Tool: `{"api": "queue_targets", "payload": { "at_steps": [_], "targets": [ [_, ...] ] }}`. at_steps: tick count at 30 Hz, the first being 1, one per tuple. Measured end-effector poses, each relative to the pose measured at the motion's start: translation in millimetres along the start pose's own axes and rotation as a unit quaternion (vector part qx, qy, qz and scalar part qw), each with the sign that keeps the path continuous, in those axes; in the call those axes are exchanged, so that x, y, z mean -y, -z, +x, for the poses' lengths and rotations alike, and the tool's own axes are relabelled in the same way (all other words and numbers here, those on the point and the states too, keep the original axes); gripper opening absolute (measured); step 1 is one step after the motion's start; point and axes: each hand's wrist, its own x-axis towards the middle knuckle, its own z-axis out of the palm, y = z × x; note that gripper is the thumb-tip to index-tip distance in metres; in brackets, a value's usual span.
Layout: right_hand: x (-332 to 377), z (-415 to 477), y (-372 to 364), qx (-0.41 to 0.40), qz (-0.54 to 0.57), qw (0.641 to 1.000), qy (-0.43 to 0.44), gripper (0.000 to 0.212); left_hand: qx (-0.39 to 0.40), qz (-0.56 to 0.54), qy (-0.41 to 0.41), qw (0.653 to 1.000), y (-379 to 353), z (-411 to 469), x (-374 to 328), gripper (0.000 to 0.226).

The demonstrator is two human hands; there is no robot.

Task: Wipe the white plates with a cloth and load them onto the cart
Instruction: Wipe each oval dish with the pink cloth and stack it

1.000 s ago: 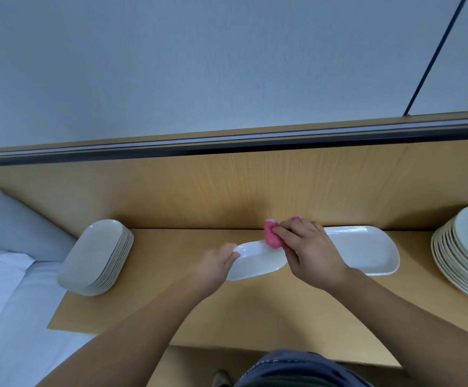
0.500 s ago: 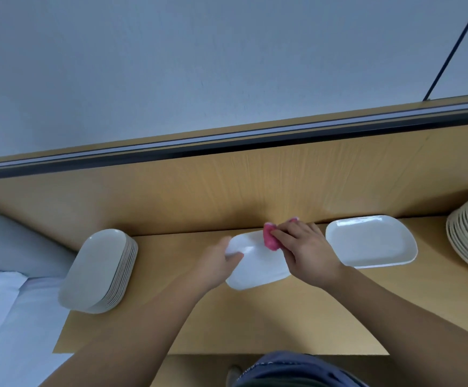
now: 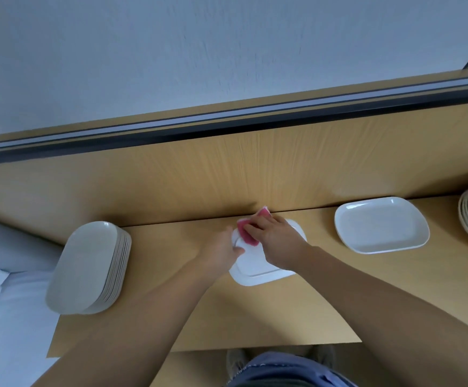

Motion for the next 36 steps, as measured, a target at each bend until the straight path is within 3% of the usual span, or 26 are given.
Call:
{"api": "queue_targets", "payload": {
  "at_steps": [4, 14, 20, 26, 36],
  "targets": [
    [8, 4, -6, 0.061, -0.033, 0.998, 0.004, 0.077, 0.004, -0.007, 0.014, 1.0, -2, 3, 4, 0.048],
    [-19, -2, -11, 0.093, -0.047, 0.995, 0.011, 0.073, 0.009, -0.009, 0.051, 0.999, -6, 4, 3, 0.034],
    [-47, -19, -12, 0.082, -0.014, 0.996, -0.045, 0.07, 0.006, -0.014, 0.059, 0.998, -7, 6, 2, 0.032],
    [-62, -45, -27, 0.075, 0.058, 0.983, -0.158, 0.07, 0.009, -0.022, 0.067, 0.997, -8, 6, 3, 0.032],
    [-41, -90, -53, 0.04, 0.079, 0.97, -0.225, 0.069, 0.007, -0.036, 0.082, 0.996, -11, 4, 7, 0.035]
  ]
}}
